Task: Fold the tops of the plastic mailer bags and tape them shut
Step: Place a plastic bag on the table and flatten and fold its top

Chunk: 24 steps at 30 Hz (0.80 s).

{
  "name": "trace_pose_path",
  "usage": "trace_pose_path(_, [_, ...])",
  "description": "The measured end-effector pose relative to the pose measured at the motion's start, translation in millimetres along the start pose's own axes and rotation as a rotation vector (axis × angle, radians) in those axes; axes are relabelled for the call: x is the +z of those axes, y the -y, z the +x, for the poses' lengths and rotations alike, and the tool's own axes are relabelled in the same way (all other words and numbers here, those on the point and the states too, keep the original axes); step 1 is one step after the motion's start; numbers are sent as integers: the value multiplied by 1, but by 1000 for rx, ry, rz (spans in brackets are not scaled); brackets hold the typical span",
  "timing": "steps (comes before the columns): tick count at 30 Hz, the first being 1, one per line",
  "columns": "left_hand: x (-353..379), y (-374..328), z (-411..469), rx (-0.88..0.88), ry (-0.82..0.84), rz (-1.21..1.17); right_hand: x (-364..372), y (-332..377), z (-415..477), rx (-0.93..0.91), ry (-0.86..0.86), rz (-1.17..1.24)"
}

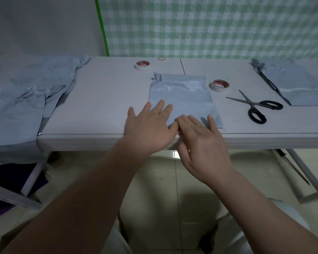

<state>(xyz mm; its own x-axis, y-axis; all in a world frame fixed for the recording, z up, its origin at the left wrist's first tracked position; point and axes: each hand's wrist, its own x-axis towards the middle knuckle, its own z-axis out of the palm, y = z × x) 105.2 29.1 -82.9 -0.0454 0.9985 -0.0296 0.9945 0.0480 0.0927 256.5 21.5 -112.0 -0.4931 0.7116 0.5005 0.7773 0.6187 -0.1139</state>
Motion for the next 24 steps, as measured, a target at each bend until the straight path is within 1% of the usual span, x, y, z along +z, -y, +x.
trace_pose_path(7, [-1,0,-1,5,-8,24,-8,-3,-13,77,-22,-103])
trace_pose_path(13, [-1,1,-1,5,-9,21,-21,-22,-23,139,-9,-152])
trace_pose_path(18, [-3,0,-1,13,-7,20,-27,-24,-23,123,103,-194])
trace_pose_path(19, [-4,-2,-1,15,-30,31,-27,-23,-23,119,117,-204])
trace_pose_path(21, [-6,-8,-5,69,-164,64,-26,-23,-24,118,141,-223])
trace_pose_path(23, [-3,-21,-15,211,-316,41,-26,-24,-25,123,154,-232])
trace_pose_path(24, [1,-28,-20,281,-362,-1,-25,-24,-25,128,152,-231])
